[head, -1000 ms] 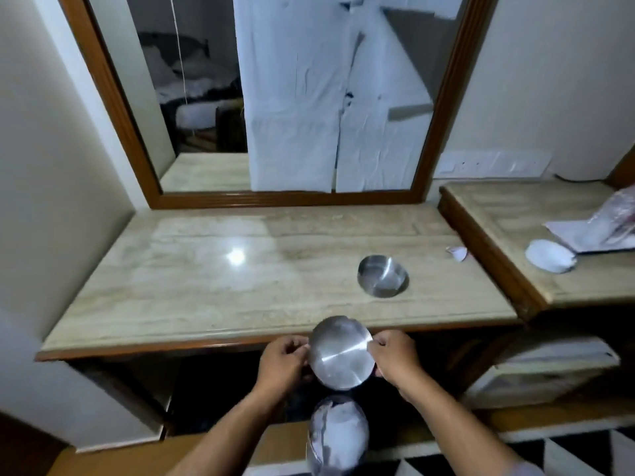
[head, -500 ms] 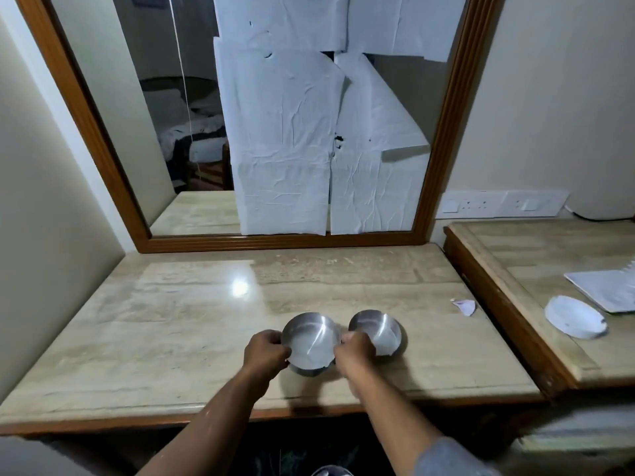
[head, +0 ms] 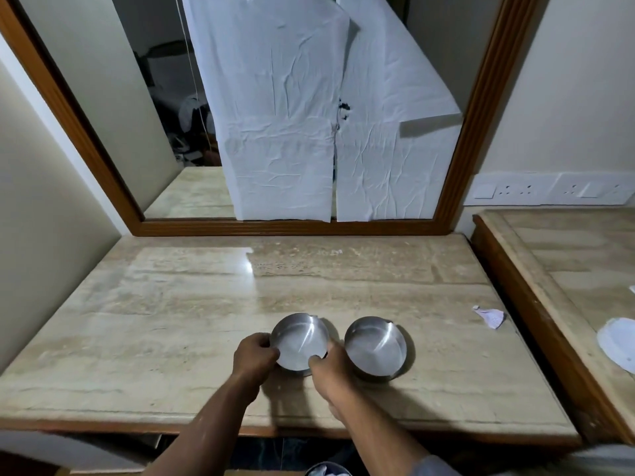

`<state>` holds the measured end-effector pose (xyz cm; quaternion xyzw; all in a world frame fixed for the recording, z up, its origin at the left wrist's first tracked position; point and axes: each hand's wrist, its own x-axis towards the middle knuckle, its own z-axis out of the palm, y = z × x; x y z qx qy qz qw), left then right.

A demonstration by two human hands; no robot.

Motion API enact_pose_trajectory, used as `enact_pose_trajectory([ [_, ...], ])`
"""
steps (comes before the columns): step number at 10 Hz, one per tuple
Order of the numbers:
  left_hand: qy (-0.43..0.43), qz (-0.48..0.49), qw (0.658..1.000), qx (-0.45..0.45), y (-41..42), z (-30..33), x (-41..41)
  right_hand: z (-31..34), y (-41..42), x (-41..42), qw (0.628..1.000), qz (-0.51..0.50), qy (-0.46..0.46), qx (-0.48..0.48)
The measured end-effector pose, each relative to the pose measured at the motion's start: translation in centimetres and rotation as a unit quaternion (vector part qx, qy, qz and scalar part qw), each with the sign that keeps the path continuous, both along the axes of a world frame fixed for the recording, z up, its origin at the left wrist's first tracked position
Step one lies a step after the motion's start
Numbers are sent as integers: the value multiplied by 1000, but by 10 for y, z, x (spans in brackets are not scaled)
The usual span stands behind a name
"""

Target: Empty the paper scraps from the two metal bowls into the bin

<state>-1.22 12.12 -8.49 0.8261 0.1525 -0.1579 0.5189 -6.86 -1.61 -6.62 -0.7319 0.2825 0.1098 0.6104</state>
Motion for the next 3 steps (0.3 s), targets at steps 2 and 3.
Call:
enact_pose_trajectory([
  [2, -2, -35, 999, 6, 2, 5, -2, 12, 4, -2, 997, 30, 22, -63],
  [3, -23, -50, 997, 47, 5, 15, -4, 26, 4, 6, 989, 47, 2, -137],
])
